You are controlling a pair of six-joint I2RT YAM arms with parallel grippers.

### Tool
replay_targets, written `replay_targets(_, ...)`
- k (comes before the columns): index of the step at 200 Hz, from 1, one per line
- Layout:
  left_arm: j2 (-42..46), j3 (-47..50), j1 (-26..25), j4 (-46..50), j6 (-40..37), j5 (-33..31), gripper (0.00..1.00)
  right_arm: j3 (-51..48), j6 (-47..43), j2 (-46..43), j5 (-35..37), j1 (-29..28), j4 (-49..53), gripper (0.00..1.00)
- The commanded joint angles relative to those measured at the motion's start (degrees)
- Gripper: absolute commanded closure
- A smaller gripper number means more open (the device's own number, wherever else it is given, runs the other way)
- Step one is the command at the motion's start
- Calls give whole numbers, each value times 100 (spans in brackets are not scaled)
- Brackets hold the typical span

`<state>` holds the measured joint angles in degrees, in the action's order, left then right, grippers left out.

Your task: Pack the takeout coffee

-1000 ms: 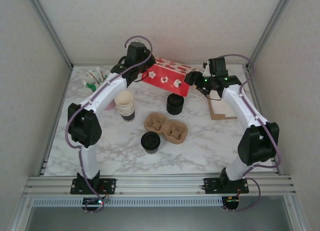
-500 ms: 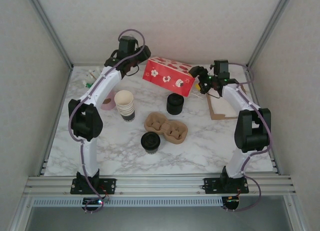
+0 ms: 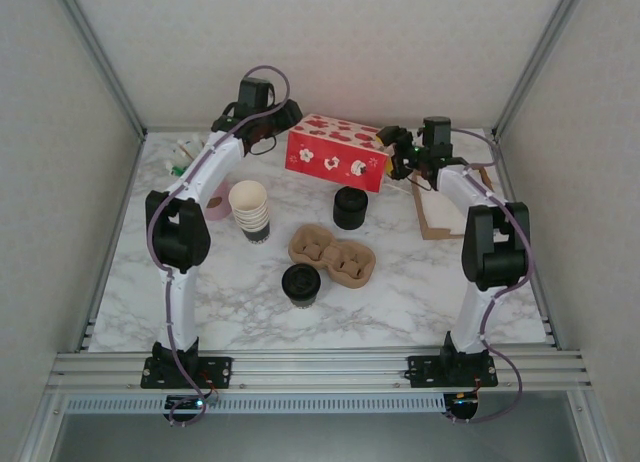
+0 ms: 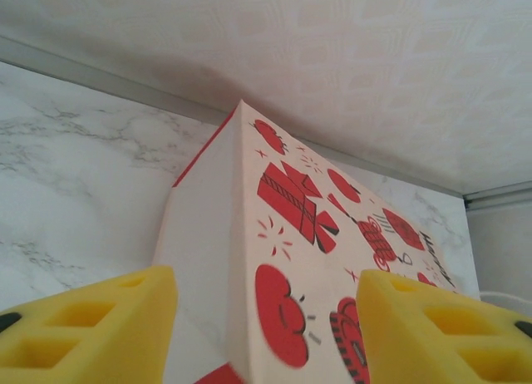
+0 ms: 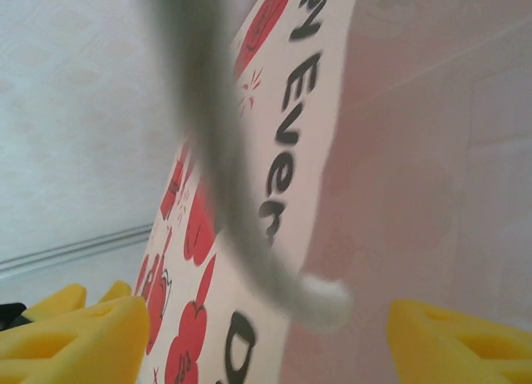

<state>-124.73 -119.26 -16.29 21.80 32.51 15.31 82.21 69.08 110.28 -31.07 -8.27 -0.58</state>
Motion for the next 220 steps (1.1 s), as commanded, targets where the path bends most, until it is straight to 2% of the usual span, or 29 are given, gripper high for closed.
replay_targets(1, -67, -11, -22, -167, -43, 252, 42, 259, 332, 195, -235, -6, -411, 36)
replay_targets(27, -71, 76, -49, -182, -52, 278, 43, 312, 330, 179, -258, -4, -397, 53)
replay_targets(47, 4, 202, -54, -244, -43, 279, 43, 376, 188, 81, -237, -4, -235, 72)
replay_targets(69, 129, 310, -52, -309, -43, 283, 44, 514, -38, 12, -242, 4, -9, 88)
replay_targets(95, 373, 398, -53, -353, -60, 253, 44, 891, -536, -37, -265, -8, 552, 100)
replay_targets(133, 1027, 707, -53, -572, -56, 137, 45, 1967, -1644, -35, -297, -2, 1867, 100)
replay_targets(172, 1835, 1221, -71, -799, -52, -1, 44, 3536, -3279, -183, -113, -57, 4090, 100)
replay_targets(193, 2285, 1591, -102, -908, -76, -53, 43, 4051, -4102, -459, 219, -184, 5213, 100)
replay_targets(220, 2761, 2019, -159, -877, -173, -116, 43, 4180, -4955, -992, 838, -397, 6339, 100)
